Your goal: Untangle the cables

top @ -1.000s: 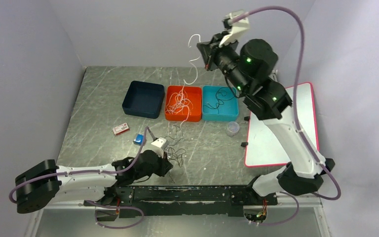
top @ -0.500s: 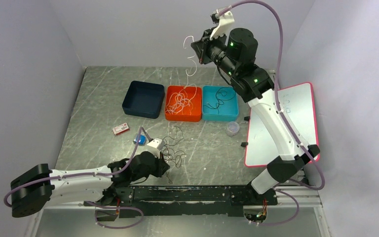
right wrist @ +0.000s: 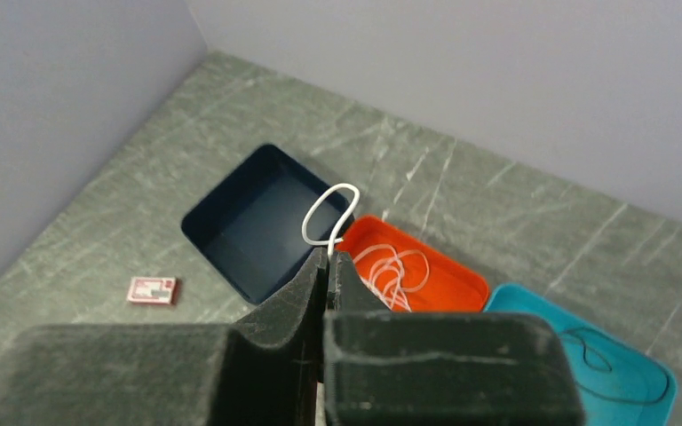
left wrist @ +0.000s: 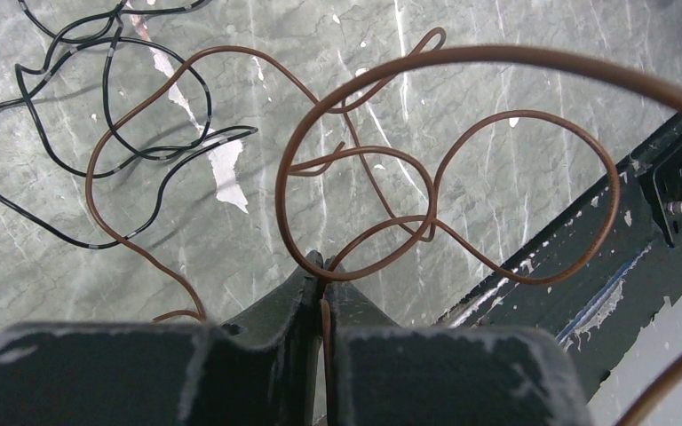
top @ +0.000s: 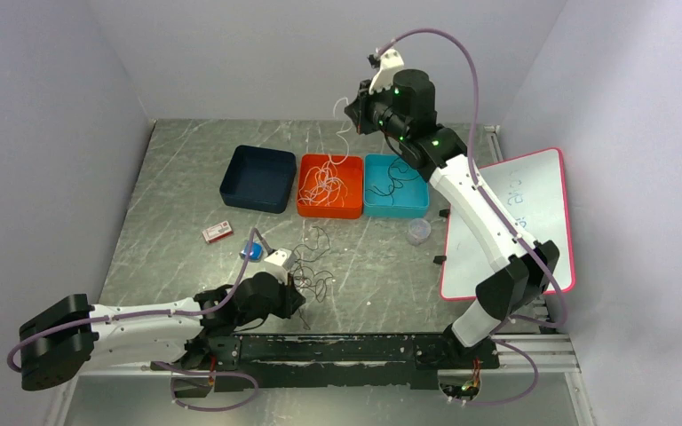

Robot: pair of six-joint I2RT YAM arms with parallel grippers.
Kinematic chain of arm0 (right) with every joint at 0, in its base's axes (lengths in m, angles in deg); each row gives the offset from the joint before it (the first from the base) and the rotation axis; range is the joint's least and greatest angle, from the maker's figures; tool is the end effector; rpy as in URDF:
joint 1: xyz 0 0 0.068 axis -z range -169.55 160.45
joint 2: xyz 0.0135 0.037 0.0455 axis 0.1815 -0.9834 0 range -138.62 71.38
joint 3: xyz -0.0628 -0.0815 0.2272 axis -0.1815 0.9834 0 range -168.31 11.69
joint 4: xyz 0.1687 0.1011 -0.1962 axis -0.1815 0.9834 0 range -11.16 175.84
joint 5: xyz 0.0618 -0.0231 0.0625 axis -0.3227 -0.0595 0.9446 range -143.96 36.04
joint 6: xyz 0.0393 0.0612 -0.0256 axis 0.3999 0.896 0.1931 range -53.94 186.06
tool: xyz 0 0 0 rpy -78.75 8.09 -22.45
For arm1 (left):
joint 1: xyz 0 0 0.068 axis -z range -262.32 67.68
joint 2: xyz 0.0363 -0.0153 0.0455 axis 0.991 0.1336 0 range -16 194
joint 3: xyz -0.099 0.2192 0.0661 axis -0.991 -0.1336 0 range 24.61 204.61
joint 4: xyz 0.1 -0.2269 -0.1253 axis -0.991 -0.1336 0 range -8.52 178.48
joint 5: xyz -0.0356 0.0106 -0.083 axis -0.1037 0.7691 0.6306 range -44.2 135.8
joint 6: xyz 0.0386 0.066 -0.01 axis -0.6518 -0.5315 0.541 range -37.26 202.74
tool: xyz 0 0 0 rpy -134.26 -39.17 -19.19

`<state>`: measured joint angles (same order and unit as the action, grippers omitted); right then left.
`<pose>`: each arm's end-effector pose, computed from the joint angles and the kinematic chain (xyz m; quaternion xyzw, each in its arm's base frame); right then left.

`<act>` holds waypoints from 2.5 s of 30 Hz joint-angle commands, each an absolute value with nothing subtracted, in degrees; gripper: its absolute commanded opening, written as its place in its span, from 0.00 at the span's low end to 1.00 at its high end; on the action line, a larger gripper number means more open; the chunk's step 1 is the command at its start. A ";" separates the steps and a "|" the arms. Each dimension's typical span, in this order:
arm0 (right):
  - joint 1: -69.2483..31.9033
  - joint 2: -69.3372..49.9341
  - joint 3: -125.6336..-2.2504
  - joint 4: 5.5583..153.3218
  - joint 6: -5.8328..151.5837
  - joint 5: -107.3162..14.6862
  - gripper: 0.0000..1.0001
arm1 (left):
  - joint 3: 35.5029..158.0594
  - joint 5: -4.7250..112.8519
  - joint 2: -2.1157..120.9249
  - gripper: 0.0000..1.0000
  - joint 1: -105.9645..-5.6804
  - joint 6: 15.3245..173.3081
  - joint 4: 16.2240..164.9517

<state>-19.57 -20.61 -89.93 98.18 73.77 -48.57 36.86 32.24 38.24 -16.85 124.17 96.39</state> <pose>0.3555 0.2127 0.4327 -0.1775 0.7432 0.2422 0.5979 0.1092 -0.2022 0.0998 0.1285 0.8694 -0.3118 0.3611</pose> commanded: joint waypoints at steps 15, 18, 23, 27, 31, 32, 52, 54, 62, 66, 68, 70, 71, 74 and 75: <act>-18.11 -28.29 -80.72 97.06 73.50 -44.21 0.00 | 37.26 31.76 40.89 0.07 -16.40 124.22 98.62; -18.08 -30.85 -78.99 97.00 74.15 -44.69 0.00 | 37.73 31.91 41.03 0.07 -16.40 124.06 98.51; -18.09 -35.52 -78.13 98.35 74.33 -45.35 0.00 | 38.53 31.87 41.02 0.09 -16.40 123.63 97.58; -18.05 -39.08 -78.71 99.47 74.36 -45.12 0.00 | 38.76 31.78 40.84 0.12 -16.40 123.52 97.02; -18.10 -41.73 -79.05 100.27 74.45 -45.05 0.00 | 39.00 31.53 40.56 0.15 -16.40 123.52 96.63; -18.06 -42.35 -79.28 100.66 74.37 -45.26 0.00 | 39.10 31.41 40.44 0.16 -16.40 123.44 96.41; -18.06 -28.40 -75.84 103.21 74.44 -50.64 0.53 | 42.25 27.79 35.20 0.46 -16.39 123.25 89.06; -18.06 -24.72 -73.25 102.52 74.75 -51.15 0.55 | 43.25 26.99 33.09 0.49 -16.40 123.10 87.06; -18.09 -9.93 -61.32 99.84 77.26 -48.53 0.57 | 49.65 21.61 26.05 0.56 -16.40 121.04 75.79; -18.07 -3.51 -54.35 99.17 79.82 -43.29 0.57 | 51.73 18.01 22.93 0.59 -16.40 120.50 71.77; -18.10 -1.18 -51.55 99.80 80.99 -41.95 0.57 | 52.24 17.05 21.70 0.59 -16.40 120.23 70.93; -18.08 0.73 -48.78 100.24 82.17 -39.93 0.57 | 52.38 17.09 20.93 0.58 -16.40 120.10 70.58; -18.11 1.46 -47.38 100.10 82.74 -38.57 0.57 | 52.40 17.37 20.69 0.58 -16.40 119.93 70.54; -18.11 2.55 -43.06 99.72 83.47 -36.05 0.56 | 52.17 19.58 20.10 0.58 -16.40 118.45 71.66; -18.11 2.62 -42.01 99.64 83.73 -35.83 0.56 | 52.38 20.30 20.03 0.57 -16.40 117.91 71.85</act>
<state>-18.36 1.60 -46.02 100.06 81.37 -40.33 50.98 19.37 20.82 -16.81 120.58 72.67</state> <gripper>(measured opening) 0.567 0.578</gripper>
